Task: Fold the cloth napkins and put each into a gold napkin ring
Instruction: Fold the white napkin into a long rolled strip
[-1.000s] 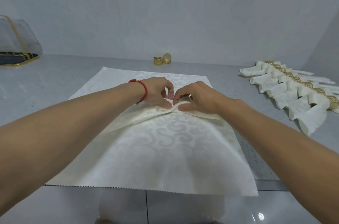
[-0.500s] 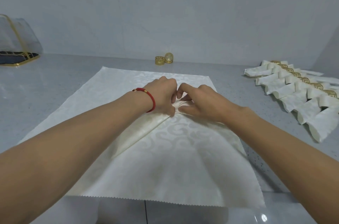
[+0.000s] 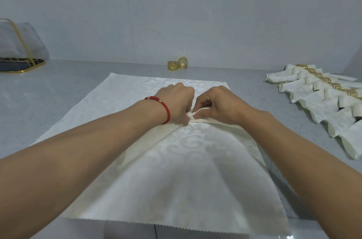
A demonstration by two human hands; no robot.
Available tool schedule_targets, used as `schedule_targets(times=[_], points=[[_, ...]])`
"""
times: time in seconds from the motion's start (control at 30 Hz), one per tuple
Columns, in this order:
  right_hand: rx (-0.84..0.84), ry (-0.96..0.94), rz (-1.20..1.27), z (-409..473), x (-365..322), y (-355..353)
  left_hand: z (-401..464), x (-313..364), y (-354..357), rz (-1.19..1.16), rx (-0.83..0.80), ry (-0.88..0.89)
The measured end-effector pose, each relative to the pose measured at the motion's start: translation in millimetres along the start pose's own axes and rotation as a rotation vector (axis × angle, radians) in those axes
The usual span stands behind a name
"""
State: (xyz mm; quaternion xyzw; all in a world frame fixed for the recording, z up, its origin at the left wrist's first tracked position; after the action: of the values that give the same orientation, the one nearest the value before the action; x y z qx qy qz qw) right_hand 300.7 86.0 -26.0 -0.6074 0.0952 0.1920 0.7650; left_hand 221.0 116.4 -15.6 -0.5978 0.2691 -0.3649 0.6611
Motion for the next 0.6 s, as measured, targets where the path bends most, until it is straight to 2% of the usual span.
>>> schedule_targets(times=[0.13,0.3,0.47,0.6], points=[[0.008,0.033,0.091,0,7,-3,4,-2,7,-0.046,0.002,-0.021],[0.012,0.014,0.09,2,5,-7,9,-8,10,-0.056,0.053,0.007],[0.12,-0.038,0.08,28,-9,-19,14,-43,-11,0.044,0.205,-0.031],[0.224,0.065,0.101,79,13,-21,12,-105,-29,0.156,0.36,-0.18]])
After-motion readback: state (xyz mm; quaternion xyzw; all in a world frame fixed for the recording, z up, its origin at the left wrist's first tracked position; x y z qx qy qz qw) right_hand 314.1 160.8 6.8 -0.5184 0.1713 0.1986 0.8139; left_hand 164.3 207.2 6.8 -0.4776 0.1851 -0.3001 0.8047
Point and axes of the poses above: each hand's wrist, its own z-axis towards the middle knuckle, its own y-axis out of the palm, x = y × z, the point moved 10 cm from there along z, towards the middle knuckle, and after that the axes turned 3 degrees about -z, right-handed, at the moved point
